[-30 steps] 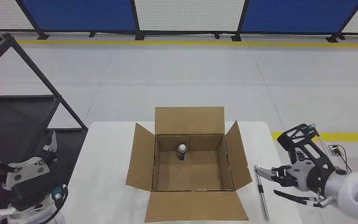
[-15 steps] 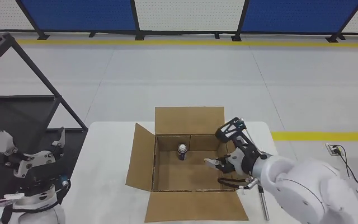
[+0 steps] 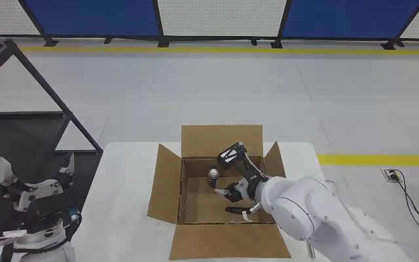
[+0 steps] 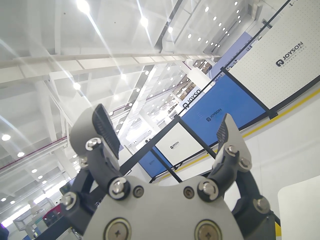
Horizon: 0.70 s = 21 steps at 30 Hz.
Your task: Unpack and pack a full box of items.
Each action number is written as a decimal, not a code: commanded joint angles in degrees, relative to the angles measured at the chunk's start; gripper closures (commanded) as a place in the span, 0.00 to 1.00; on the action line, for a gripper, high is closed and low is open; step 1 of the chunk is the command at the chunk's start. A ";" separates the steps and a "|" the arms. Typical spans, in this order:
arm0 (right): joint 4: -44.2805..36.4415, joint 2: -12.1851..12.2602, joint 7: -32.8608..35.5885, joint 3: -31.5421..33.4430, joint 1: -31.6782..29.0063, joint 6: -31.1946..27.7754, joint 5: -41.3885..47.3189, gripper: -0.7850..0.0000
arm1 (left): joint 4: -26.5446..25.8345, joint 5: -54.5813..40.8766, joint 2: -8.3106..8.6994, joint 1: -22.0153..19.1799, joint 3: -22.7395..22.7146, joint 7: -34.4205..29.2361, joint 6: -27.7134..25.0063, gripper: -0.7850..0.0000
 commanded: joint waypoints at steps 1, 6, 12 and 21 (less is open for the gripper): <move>0.01 0.00 -0.01 -0.01 0.01 0.00 0.00 0.00 | 0.00 0.00 0.00 0.00 0.00 0.00 0.00 0.00; 0.01 0.00 -0.01 -0.01 0.01 0.00 0.00 0.00 | 0.00 0.00 0.00 0.00 0.00 0.00 0.00 0.00; 6.65 -1.86 -6.05 -3.13 -1.19 -3.74 3.48 0.00 | -0.53 -2.25 -0.08 -0.74 0.86 -1.08 -0.78 0.00; 22.34 -8.88 -20.13 -11.18 1.55 -6.91 9.68 0.00 | -0.75 -3.15 -0.19 -0.67 1.37 -1.37 0.09 0.00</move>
